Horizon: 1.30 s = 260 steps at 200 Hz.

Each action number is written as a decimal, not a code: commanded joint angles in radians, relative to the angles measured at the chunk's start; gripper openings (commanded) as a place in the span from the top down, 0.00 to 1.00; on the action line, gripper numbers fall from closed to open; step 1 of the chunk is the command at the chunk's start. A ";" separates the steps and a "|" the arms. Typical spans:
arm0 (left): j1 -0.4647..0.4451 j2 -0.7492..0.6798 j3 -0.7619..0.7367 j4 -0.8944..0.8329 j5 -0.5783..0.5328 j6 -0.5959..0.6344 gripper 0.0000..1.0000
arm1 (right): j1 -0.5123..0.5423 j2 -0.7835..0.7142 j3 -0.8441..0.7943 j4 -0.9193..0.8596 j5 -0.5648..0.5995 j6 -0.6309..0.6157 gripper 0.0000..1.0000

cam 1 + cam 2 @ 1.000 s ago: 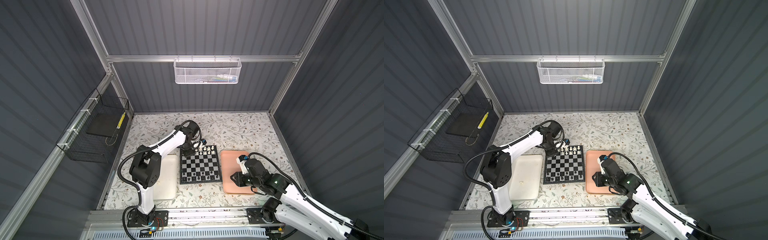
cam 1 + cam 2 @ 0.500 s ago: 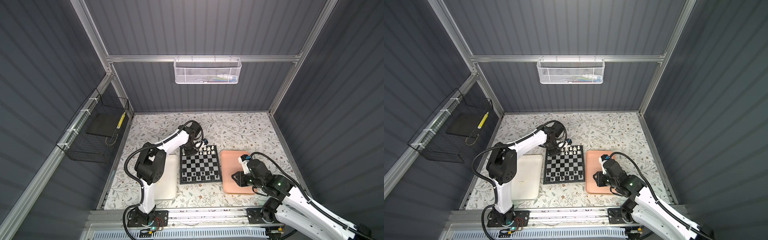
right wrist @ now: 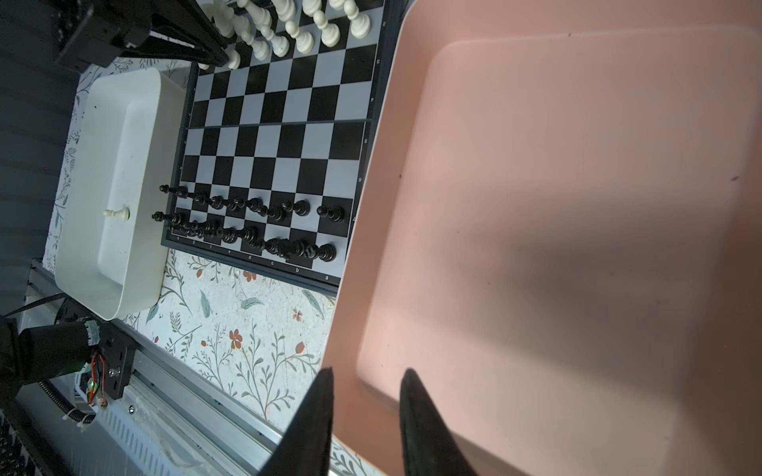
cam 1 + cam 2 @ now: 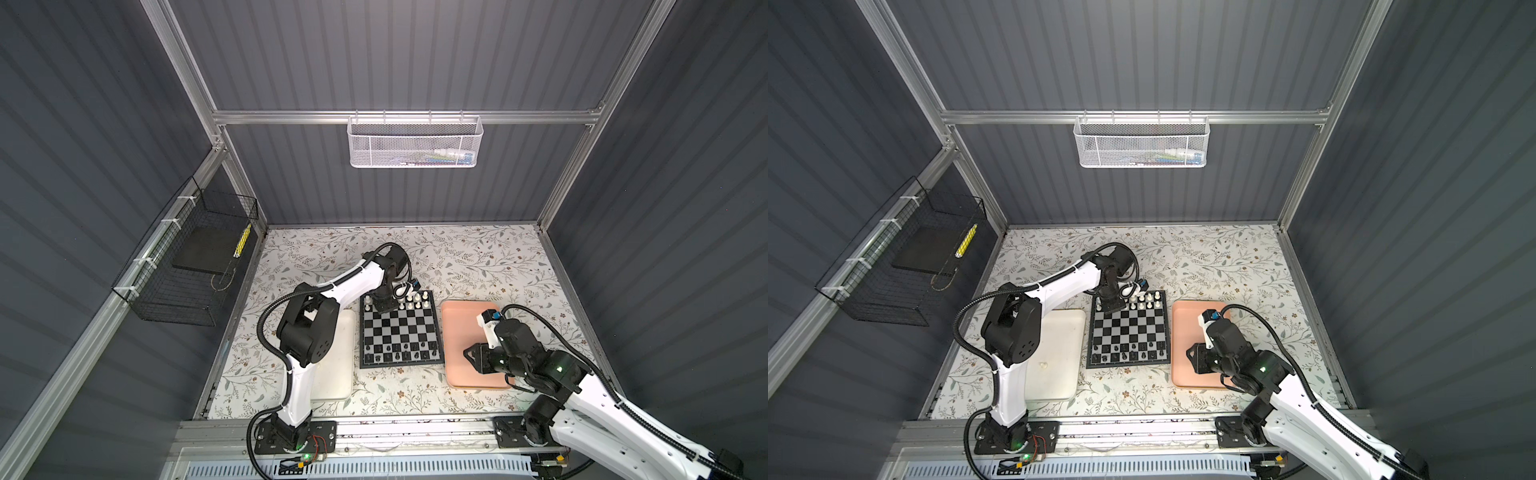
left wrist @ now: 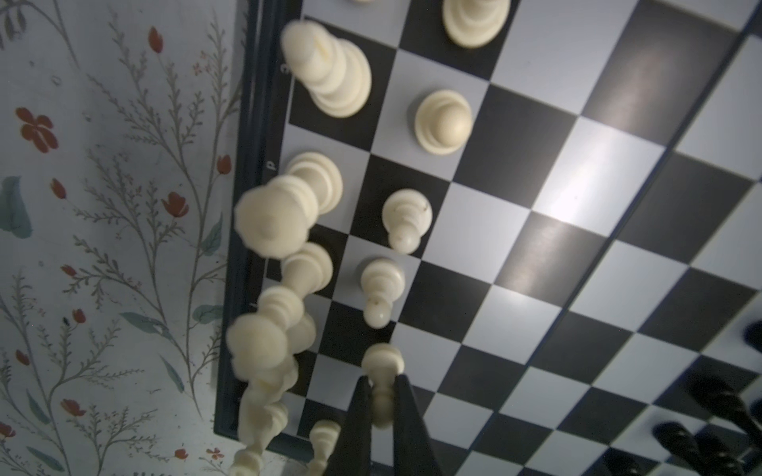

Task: Set up the chess pieces on the board
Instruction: 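Lower the white pawn toward an empty square in the white pawn row, then open the left gripper and release the white pawn on the board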

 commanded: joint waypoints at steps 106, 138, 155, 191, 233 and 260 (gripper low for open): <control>-0.006 0.037 0.051 -0.019 -0.010 0.003 0.90 | 0.000 -0.007 -0.007 -0.013 0.004 0.003 0.69; -0.006 0.039 0.056 -0.026 0.000 0.003 0.89 | 0.000 0.003 -0.007 -0.010 0.002 -0.002 0.68; -0.006 0.042 0.044 -0.022 -0.006 0.005 0.89 | 0.001 0.007 -0.008 -0.010 0.001 0.001 0.68; -0.006 0.036 0.023 -0.012 -0.004 0.004 0.88 | 0.000 0.005 -0.006 -0.009 0.008 -0.002 0.68; -0.006 0.044 0.025 -0.017 -0.005 0.004 0.87 | 0.000 0.010 -0.008 -0.005 0.005 -0.002 0.68; -0.006 0.044 0.023 -0.019 -0.010 0.007 0.86 | 0.000 0.011 -0.007 -0.004 0.006 -0.003 0.67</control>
